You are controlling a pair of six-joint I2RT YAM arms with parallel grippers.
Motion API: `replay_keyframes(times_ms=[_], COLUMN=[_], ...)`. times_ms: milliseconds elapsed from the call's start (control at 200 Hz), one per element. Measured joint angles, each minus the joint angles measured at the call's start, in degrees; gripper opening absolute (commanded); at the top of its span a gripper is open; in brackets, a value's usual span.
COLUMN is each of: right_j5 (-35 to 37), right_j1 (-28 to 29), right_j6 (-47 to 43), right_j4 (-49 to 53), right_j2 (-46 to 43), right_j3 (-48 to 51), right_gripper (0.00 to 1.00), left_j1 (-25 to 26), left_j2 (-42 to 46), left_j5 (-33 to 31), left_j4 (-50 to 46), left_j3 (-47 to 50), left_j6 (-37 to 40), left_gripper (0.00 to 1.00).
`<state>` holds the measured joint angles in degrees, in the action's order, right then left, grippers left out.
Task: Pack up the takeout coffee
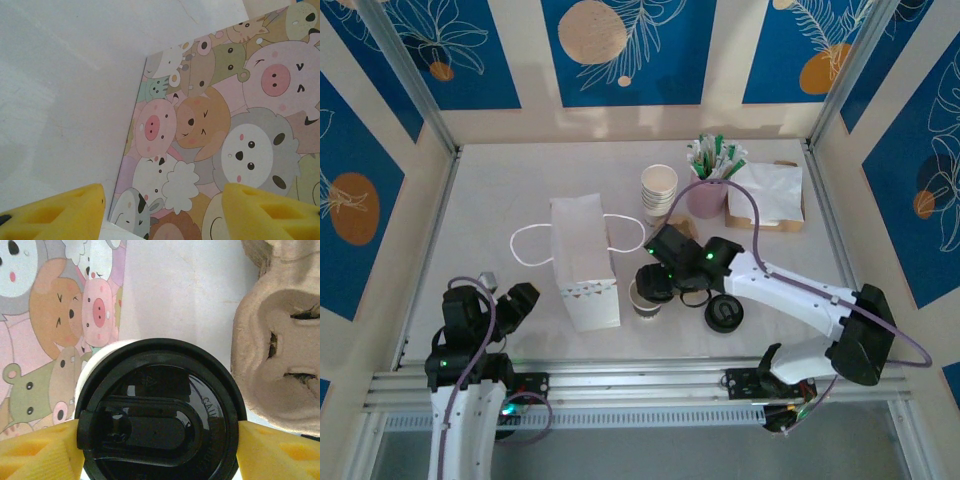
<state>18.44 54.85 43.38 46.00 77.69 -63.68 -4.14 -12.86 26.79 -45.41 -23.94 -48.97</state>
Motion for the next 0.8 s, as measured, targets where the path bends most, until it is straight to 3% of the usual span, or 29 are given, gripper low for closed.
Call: replay_keyframes(times_ms=[800], right_j5=[6.91], right_j1=[6.36], right_j6=[-1.18], right_j4=[1.99], right_j2=[3.21], right_j3=[-1.84], right_gripper=[0.75], left_j1=[0.00], left_j2=[0.00], left_j5=[0.00], left_j4=[-0.07], left_j3=[0.00], left_j6=[0.02], left_gripper=[0.63])
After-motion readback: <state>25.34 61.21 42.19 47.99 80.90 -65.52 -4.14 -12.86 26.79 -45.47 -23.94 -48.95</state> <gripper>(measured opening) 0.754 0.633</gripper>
